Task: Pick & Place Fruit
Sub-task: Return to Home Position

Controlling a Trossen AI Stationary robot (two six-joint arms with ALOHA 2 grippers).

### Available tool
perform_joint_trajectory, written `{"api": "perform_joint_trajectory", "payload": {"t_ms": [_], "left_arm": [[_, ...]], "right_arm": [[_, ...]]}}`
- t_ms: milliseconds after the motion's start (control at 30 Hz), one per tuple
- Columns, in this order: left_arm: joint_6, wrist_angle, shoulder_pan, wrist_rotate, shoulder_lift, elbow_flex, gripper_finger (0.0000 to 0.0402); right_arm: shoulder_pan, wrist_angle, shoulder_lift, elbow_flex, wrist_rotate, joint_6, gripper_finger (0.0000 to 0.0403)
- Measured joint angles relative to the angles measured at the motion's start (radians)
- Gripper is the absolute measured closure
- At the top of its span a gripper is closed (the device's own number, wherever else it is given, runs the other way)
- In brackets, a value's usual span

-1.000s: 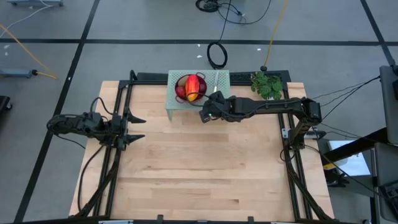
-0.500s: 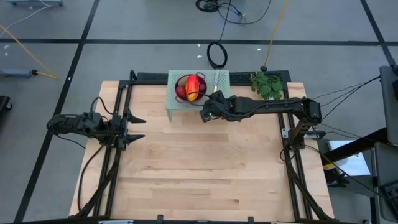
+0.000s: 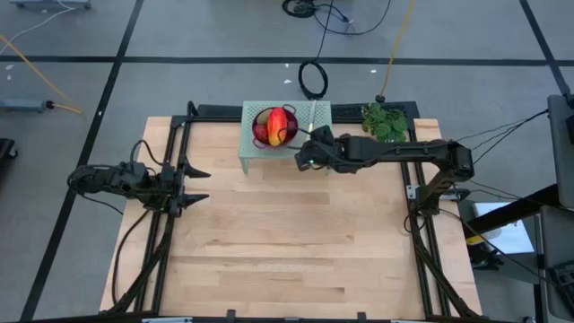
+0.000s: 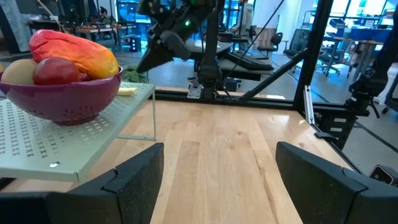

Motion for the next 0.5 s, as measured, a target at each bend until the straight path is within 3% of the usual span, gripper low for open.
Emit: {"api": "perform_joint_trajectory", "payload": {"t_ms": [133,500], "left_arm": [[-0.001,0.001,0.0,0.001,0.0,0.0,0.0092],[0.022,0.032,0.0,-0.007,0.0,0.0,0.0091]], "right_arm": [[0.001,-0.043,-0.061,0.0,0.025,-0.003,0.0403],[0.104,-0.037,-0.272,0.002,0.157,-0.2,0.0403]]}}
